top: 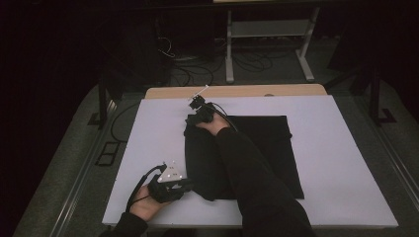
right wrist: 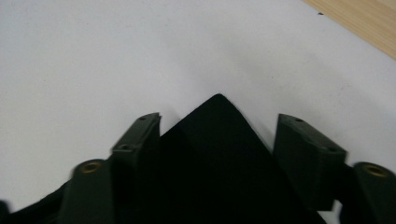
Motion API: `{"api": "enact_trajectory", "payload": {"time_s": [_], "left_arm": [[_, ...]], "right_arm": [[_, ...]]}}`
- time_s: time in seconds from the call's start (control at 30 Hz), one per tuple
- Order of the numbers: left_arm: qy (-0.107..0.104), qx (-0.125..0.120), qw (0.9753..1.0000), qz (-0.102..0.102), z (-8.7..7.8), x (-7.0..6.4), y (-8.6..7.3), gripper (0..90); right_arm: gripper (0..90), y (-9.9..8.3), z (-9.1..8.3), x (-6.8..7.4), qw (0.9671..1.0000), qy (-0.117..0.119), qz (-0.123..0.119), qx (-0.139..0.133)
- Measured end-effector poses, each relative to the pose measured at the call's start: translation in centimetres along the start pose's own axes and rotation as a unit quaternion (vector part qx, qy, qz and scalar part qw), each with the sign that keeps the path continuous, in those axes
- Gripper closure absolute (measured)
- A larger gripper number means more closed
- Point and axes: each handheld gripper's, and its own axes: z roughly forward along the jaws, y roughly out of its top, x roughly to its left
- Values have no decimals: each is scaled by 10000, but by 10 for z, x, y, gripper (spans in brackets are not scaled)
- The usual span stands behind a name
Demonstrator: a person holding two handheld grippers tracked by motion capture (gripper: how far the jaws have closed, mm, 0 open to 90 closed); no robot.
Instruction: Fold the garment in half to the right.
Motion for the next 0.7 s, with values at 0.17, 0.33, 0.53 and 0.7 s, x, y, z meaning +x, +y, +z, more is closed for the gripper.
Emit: {"api": "enact_trajectory", "payload": {"time_s": [0.17, 0.33, 0.53, 0.7], "left_arm": [[1, -69, 10000, 33, 0, 0, 3, 734], [-18, -119, 9999, 9, -1, 0, 4, 744], [-32, -133, 9999, 100, -3, -2, 8, 791], [-27, -271, 9996, 49, -5, -5, 15, 805]], "right_arm": [[624, 2, -4, 3, 9999, 32, -76, 108], [829, 3, -12, 4, 9993, -132, -312, 153], [844, 3, -28, 5, 9996, -41, -264, -35], [844, 4, -44, 4, 9996, 57, -173, -219]]}}
